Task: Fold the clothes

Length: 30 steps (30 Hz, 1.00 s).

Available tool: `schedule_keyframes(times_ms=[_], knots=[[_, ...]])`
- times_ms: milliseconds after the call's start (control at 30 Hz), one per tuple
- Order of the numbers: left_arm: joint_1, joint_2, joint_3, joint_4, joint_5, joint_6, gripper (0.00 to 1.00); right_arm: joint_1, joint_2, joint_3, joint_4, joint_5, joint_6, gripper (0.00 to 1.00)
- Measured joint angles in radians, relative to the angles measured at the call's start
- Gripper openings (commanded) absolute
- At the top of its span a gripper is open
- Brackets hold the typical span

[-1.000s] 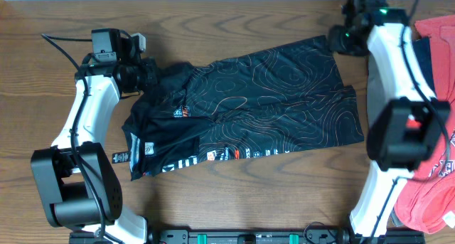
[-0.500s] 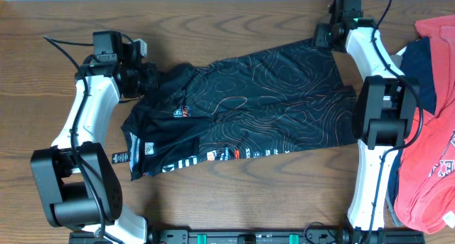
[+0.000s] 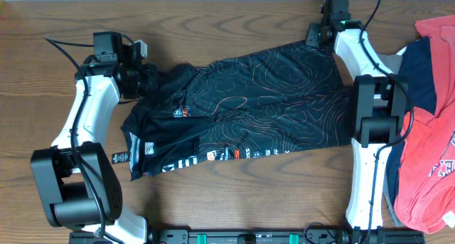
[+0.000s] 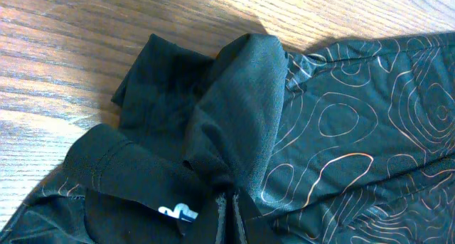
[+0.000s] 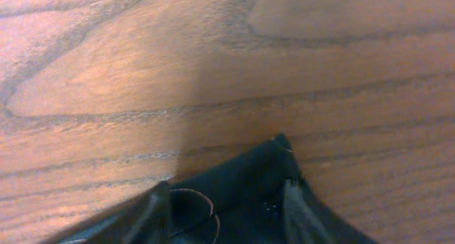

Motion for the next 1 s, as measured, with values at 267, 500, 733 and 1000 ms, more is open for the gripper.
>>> schedule_keyframes(times_ms=[267, 500, 733, 1000], knots=[[0.000, 0.000, 0.000, -0.001, 0.000, 0.000, 0.06, 0.000, 0.003, 0.007, -0.027, 0.031, 0.033, 0.01], [0.000, 0.000, -0.001, 0.104, -0.001, 0.000, 0.06, -0.006, 0.003, 0.046, -0.145, 0.071, 0.039, 0.01], [0.000, -0.001, 0.022, 0.150, 0.008, 0.000, 0.06, -0.051, -0.058, 0.077, -0.312, 0.119, 0.040, 0.01], [0.000, -0.069, 0.034, -0.002, 0.060, 0.000, 0.06, -0.111, -0.222, 0.105, -0.563, 0.187, 0.040, 0.01]])
